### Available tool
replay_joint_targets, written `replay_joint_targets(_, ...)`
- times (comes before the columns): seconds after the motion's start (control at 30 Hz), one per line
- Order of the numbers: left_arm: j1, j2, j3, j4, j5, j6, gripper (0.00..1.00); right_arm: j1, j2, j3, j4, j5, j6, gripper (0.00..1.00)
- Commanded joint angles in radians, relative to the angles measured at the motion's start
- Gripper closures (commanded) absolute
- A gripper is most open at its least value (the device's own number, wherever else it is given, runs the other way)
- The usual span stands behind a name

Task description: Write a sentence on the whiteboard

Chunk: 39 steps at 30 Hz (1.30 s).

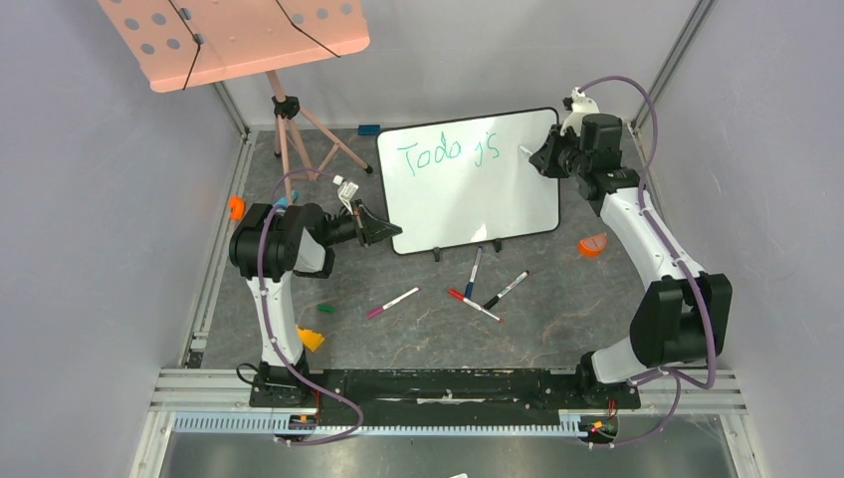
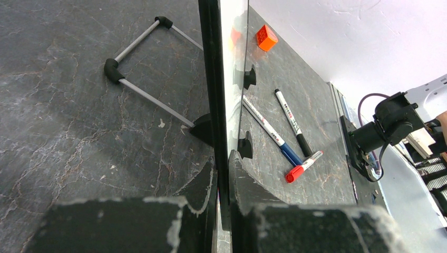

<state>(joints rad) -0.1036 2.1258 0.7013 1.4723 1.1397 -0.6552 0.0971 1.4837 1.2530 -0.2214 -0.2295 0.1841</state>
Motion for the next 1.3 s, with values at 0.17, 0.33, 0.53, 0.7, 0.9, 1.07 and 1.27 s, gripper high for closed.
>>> replay_joint_targets(0.17,-0.004,0.010,0.015,0.085,0.032,0.074,0.98,0.000,0.019,0.057,0.022,0.025,0.007,1.00)
replay_joint_targets(0.33,-0.003,0.008,0.014,0.085,0.032,0.076,0.98,-0.002,0.023,0.059,0.030,0.041,0.014,1.00)
replay_joint_targets(0.53,-0.003,0.009,0.014,0.085,0.032,0.077,0.98,-0.004,0.041,0.071,0.031,0.053,0.016,1.00)
replay_joint_targets(0.7,-0.003,0.009,0.014,0.085,0.032,0.077,0.98,-0.004,0.062,0.081,0.038,0.044,0.020,1.00)
replay_joint_targets(0.9,-0.002,0.009,0.016,0.085,0.032,0.076,0.98,-0.003,0.083,0.089,0.039,-0.012,0.022,1.00)
replay_joint_targets(1.07,-0.002,0.010,0.016,0.085,0.032,0.077,0.98,-0.004,0.077,0.070,0.033,-0.041,0.015,1.00)
replay_joint_targets(1.27,-0.003,0.010,0.016,0.085,0.034,0.075,0.98,-0.003,0.051,0.016,0.026,-0.058,-0.005,1.00)
